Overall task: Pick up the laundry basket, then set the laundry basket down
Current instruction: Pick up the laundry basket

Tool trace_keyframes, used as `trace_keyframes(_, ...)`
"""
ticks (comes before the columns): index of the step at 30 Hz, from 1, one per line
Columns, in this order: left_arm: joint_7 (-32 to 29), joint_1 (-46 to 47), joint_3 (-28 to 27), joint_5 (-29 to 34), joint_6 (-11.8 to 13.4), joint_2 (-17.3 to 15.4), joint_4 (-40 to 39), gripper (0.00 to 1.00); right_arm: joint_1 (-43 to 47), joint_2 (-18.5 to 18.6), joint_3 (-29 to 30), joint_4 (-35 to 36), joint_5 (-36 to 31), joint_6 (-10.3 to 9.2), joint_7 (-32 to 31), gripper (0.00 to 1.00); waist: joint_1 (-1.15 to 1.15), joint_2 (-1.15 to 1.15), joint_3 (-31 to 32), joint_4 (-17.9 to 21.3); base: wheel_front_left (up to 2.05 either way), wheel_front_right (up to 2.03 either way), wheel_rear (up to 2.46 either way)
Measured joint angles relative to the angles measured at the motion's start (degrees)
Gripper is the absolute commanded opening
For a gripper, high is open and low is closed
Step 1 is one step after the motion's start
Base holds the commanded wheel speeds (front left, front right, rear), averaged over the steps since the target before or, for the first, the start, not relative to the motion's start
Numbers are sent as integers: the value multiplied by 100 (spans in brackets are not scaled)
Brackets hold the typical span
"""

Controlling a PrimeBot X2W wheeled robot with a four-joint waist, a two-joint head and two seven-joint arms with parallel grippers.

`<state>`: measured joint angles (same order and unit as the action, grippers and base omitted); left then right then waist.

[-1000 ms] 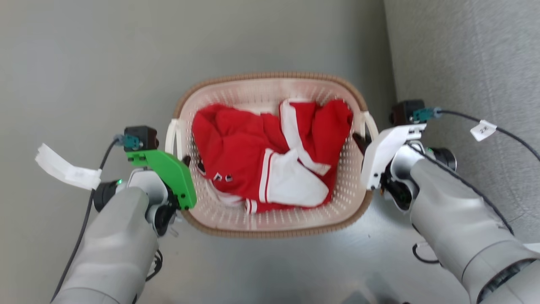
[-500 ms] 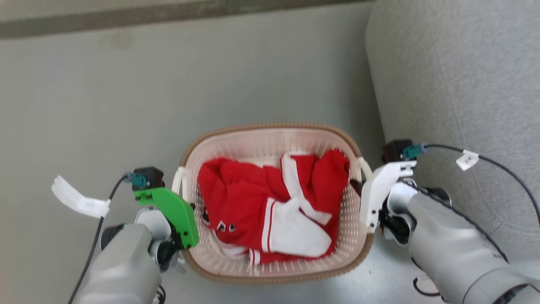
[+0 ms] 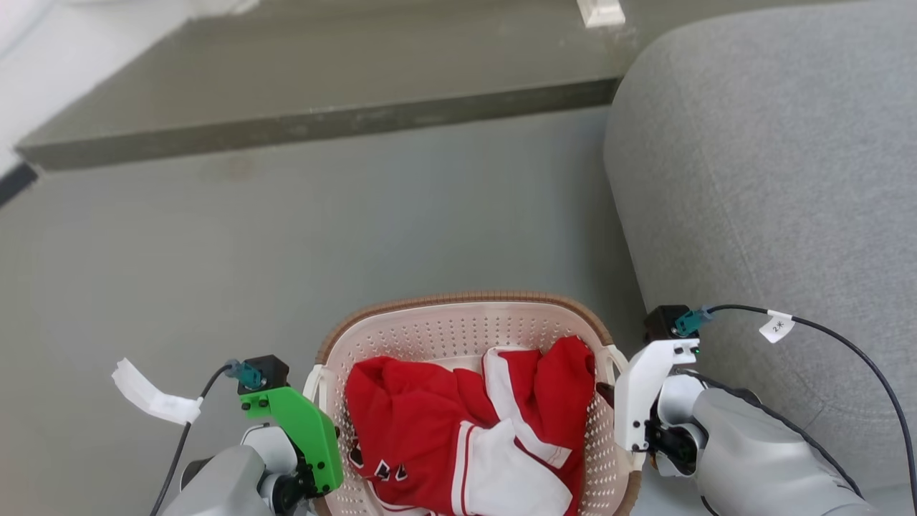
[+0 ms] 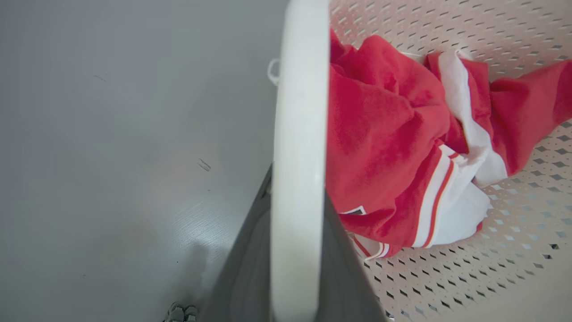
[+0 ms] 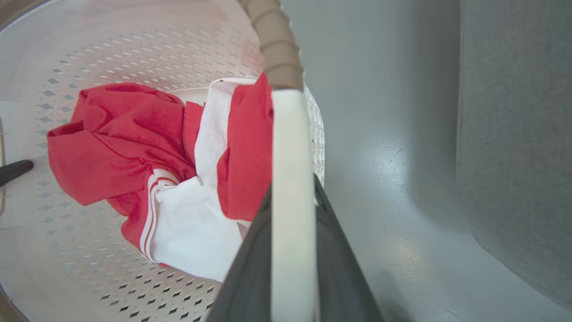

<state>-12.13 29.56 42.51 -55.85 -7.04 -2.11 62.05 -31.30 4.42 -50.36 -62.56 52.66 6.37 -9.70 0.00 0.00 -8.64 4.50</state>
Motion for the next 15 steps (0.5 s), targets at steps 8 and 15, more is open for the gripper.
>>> trace_keyframes(8,-53,-23,47,-47,1,-8,10,0,12,2,-66,0,88,-19,-68,0,0,0,299,10,0,0,0)
trace_keyframes(15,-76,-24,104,-107,1,-9,43,0,14,3,-140,-3,147,-27,-105,0,0,0,393,12,0,0,0)
